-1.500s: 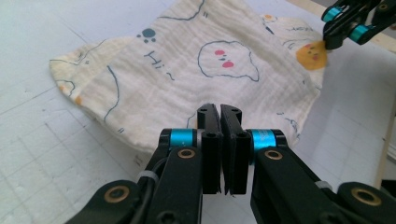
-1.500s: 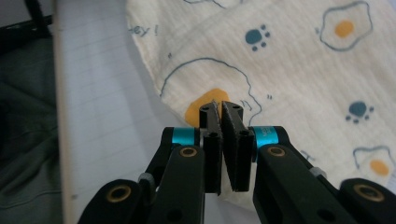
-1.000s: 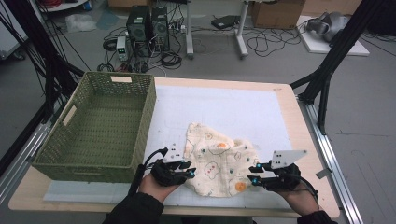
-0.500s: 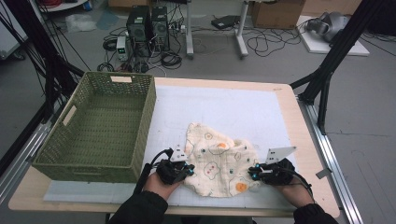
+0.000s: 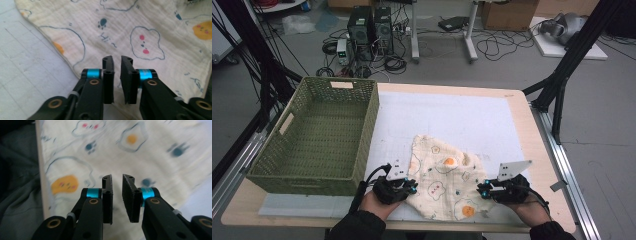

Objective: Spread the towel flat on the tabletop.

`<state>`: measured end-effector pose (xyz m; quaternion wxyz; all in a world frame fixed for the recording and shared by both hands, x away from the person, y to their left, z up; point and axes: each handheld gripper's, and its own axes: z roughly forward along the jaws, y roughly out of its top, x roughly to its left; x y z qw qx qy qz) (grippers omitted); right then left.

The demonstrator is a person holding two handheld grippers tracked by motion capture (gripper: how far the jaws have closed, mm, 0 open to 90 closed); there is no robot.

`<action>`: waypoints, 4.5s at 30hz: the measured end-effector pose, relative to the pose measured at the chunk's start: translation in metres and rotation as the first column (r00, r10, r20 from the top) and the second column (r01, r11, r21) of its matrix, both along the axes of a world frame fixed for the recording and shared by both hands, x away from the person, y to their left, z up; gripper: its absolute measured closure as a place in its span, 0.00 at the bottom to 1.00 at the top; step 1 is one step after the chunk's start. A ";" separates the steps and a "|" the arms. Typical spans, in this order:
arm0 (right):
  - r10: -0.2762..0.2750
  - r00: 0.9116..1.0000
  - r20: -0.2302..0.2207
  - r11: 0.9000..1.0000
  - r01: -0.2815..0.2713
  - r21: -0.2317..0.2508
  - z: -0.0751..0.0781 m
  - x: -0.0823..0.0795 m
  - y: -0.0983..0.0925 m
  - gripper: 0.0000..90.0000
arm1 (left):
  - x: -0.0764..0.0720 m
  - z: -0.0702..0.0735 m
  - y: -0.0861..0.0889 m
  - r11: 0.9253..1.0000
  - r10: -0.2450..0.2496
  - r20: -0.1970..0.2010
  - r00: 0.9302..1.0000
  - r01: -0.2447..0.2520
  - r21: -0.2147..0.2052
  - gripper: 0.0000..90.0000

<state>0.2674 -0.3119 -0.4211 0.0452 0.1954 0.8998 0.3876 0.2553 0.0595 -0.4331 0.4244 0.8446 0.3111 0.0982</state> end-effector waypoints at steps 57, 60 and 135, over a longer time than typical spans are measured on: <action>-0.161 0.987 0.008 0.987 0.161 0.002 0.009 0.054 -0.026 0.78 | 0.040 0.003 -0.018 0.990 0.138 0.054 0.989 -0.138 -0.008 0.88; -0.162 0.986 0.026 0.987 0.162 0.009 0.020 0.063 -0.021 0.76 | 0.050 0.003 -0.023 0.989 0.146 0.050 0.988 -0.146 -0.011 0.86; -0.172 0.985 0.027 0.985 0.172 0.013 -0.003 0.015 -0.034 0.64 | 0.030 -0.003 -0.019 0.982 0.187 0.071 0.980 -0.189 0.022 0.75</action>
